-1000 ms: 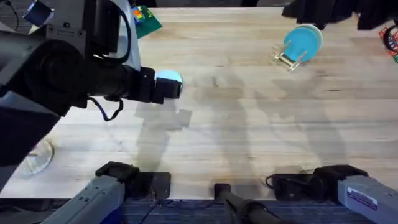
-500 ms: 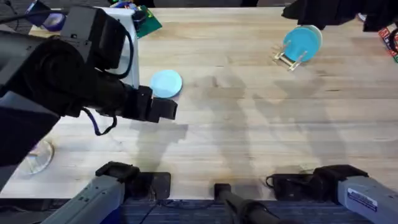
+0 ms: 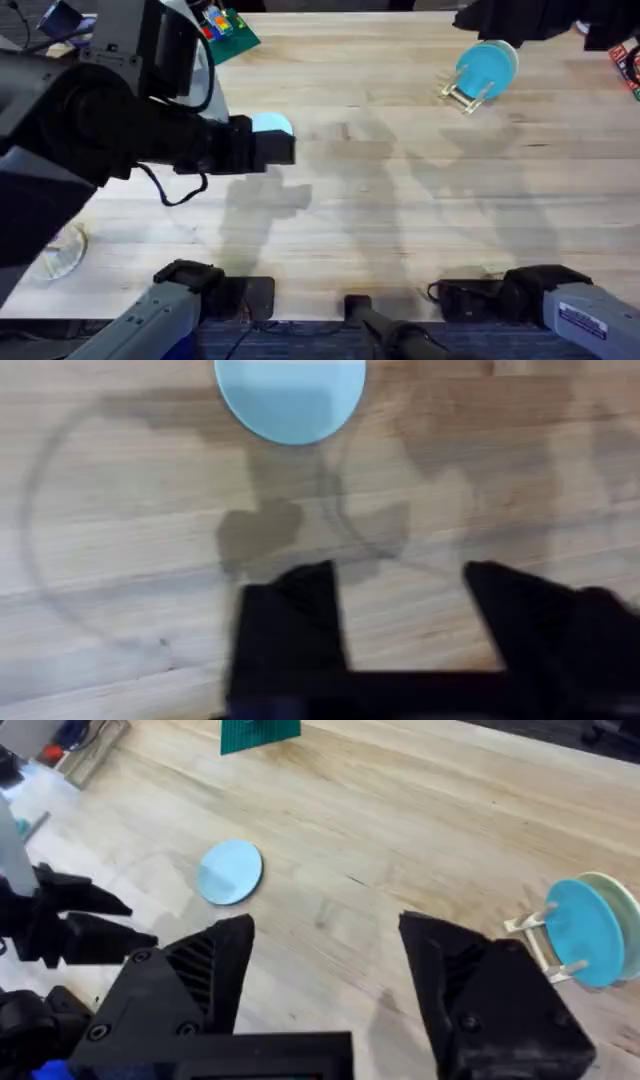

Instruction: Pick up the plates from the table one by one and place each into a slot on the dish rack.

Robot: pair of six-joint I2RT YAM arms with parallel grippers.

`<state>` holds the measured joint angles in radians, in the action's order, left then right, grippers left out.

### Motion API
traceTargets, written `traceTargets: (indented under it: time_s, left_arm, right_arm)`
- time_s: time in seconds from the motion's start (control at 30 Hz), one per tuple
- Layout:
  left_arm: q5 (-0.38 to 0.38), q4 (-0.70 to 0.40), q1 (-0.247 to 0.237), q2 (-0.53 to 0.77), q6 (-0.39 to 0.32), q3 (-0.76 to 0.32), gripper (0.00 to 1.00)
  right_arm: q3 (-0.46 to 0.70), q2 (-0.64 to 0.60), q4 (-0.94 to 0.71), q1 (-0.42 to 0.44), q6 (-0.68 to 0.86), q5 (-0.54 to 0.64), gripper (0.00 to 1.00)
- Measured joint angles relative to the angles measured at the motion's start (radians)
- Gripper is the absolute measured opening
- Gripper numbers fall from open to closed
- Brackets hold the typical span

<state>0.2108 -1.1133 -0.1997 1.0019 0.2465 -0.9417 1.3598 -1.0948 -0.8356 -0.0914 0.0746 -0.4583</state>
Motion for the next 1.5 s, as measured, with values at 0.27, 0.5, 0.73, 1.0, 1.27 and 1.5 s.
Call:
traceTargets:
  time_s: [0.27, 0.5, 0.73, 1.0, 1.27, 1.5]
  left_arm:
    - [0.04, -0.005, 0.0, 0.0, 0.075, 0.0, 0.045]
    - [0.078, 0.008, 0.0, 0.0, 0.128, 0.0, 0.042]
    - [0.211, 0.036, 0.071, 0.004, 0.059, 0.0, 0.041]
    - [0.326, 0.04, 0.284, 0.096, -0.09, 0.0, 0.04]
    - [0.368, 0.114, 0.386, 0.229, -0.196, 0.0, 0.04]
    - [0.399, 0.224, 0.419, 0.313, -0.22, 0.0, 0.038]
  right_arm:
    - [0.0, 0.0, 0.0, 0.0, 0.0, 0.0, 0.869]
    - [0.0, 0.0, 0.006, 0.0, 0.0, 0.0, 0.869]
    - [0.0, 0.0, 0.006, 0.0, 0.0, 0.0, 0.869]
    - [0.0, 0.0, 0.008, 0.0, 0.0, 0.0, 0.868]
    - [0.0, 0.0, 0.008, 0.0, 0.0, 0.0, 0.869]
    - [0.0, 0.0, 0.008, 0.0, 0.0, 0.0, 0.869]
